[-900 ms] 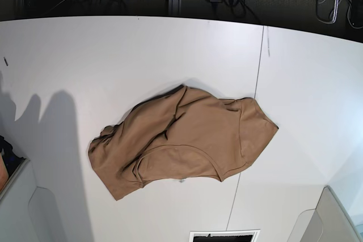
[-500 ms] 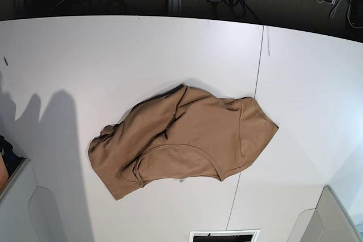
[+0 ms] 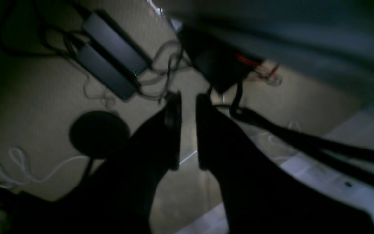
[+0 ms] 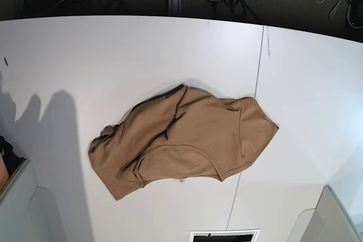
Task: Layout the t-shirt on the table in an organized manner, then fold the t-shirt properly
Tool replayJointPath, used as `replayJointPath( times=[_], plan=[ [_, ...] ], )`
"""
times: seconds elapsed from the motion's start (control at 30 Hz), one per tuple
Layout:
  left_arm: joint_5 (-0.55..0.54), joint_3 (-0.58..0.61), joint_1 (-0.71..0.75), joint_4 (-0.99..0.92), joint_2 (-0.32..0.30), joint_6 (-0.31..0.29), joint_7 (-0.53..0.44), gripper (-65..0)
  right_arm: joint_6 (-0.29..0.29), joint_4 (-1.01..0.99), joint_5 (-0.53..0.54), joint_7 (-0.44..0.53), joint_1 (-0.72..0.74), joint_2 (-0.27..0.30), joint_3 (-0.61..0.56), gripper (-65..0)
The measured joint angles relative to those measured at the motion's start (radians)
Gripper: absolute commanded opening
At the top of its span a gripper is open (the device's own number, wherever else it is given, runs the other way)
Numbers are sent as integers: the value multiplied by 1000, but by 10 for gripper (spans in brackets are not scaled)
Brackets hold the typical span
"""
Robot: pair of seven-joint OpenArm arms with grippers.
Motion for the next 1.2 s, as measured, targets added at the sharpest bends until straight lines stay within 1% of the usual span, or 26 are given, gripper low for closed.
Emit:
replayJointPath(
  times=[0.03,0.1,0.2,0.23,0.33,0.43,0.57,0.67,0.8,0.87,0.97,1.0,1.03,1.1,1.17,1.2],
  plan=[
    [-6,1,13,35,-16,15,1,-561,-1,52,5,0,-24,14,0,-650],
    [2,1,43,107,-49,72,10,-561,1,163,13,3,-68,43,0,-650],
    [0,-21,88,230,-102,106,11,-547,0,323,12,0,-130,97,0,-650],
    [0,-40,105,274,-114,113,16,-530,1,375,11,-1,-147,115,0,-650],
    [-7,-112,166,418,-137,111,29,-488,5,514,11,-6,-182,161,3,-650],
    [-6,-203,220,570,-157,108,70,-479,9,627,11,-20,-193,185,30,-650],
    [-40,-311,282,762,-217,109,81,-479,10,743,32,-25,-186,187,105,-650],
    [-65,-364,319,875,-268,106,93,-479,10,804,122,-27,-150,187,159,-650],
    [-92,-409,331,982,-330,93,101,-479,8,838,237,-91,-57,187,208,-650],
    [-101,-418,322,1015,-359,89,101,-445,13,837,277,-150,14,185,209,-650],
    [-132,-423,264,1029,-394,89,99,-343,14,834,322,-228,121,168,209,-650],
    [-151,-423,236,1029,-404,90,100,-326,18,833,323,-243,162,157,209,-650],
    [-162,-423,208,1030,-410,91,99,-321,15,833,325,-255,200,142,209,-632],
    [-184,-423,139,1030,-420,94,98,-321,8,827,322,-277,279,106,210,-537],
    [-209,-423,73,1030,-428,93,98,-321,-23,814,327,-302,332,63,210,-437],
    [-224,-423,39,1030,-435,91,98,-321,-42,800,322,-313,352,39,210,-403]
  ],
)
